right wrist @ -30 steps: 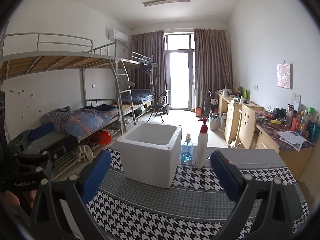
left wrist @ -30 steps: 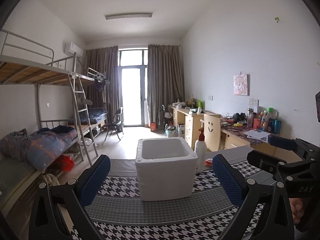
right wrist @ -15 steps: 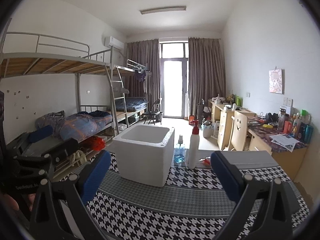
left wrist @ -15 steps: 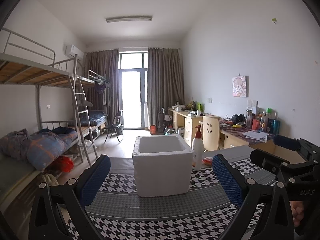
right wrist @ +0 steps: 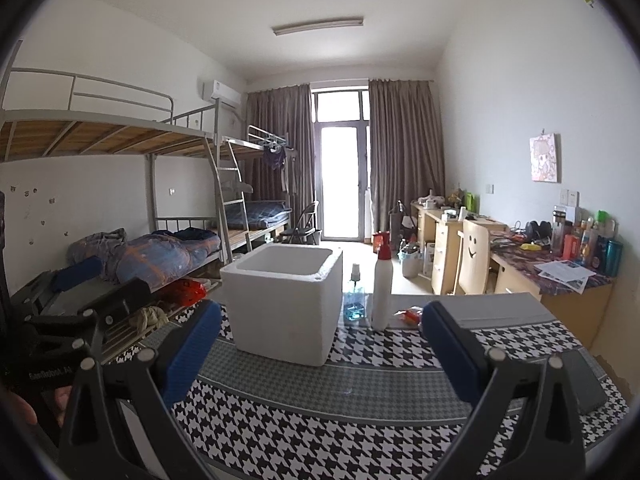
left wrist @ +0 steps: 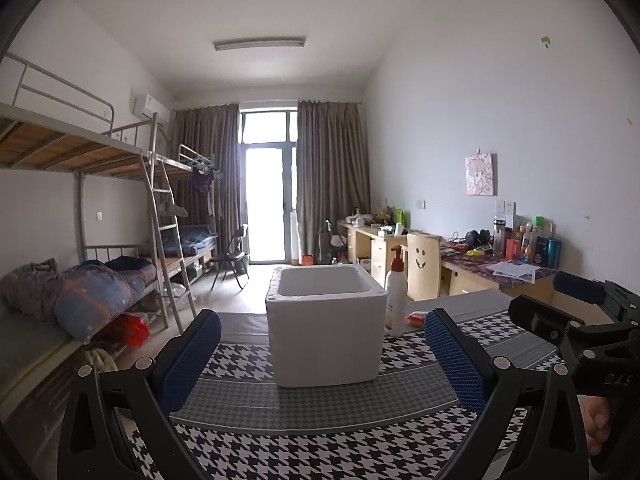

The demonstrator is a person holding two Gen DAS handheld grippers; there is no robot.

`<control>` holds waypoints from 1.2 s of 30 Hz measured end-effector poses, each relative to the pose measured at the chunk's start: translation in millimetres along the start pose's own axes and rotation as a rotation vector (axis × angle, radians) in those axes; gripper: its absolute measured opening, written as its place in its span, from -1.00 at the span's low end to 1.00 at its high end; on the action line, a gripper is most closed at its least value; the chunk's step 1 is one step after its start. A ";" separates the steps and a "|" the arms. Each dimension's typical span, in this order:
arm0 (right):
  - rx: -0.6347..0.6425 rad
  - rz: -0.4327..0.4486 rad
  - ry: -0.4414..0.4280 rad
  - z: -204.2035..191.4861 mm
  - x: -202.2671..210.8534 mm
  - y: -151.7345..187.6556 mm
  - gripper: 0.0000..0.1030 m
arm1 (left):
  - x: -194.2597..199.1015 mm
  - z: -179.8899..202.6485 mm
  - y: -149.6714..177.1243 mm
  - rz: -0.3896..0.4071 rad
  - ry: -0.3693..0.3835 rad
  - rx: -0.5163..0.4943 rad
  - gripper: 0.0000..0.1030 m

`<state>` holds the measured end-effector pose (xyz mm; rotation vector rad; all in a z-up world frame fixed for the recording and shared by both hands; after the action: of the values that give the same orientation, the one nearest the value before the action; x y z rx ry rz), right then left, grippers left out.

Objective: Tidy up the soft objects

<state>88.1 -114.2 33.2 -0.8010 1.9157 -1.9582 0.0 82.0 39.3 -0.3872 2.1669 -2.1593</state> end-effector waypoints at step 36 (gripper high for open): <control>-0.041 0.011 0.059 3.1 23.5 39.3 0.97 | 11.6 -6.0 26.9 0.007 -0.013 0.031 0.98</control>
<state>64.2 -133.0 -1.1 -0.7499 1.9956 -1.9636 -16.1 85.0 14.3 -0.3899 2.1223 -2.1775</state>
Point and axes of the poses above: each gripper's, at about its wrist camera, not at the fingertips, and x roughly against the way its jaws point, z to its right, y to its underside, the point moved 3 cm from there along -x, roughly the way its jaws point
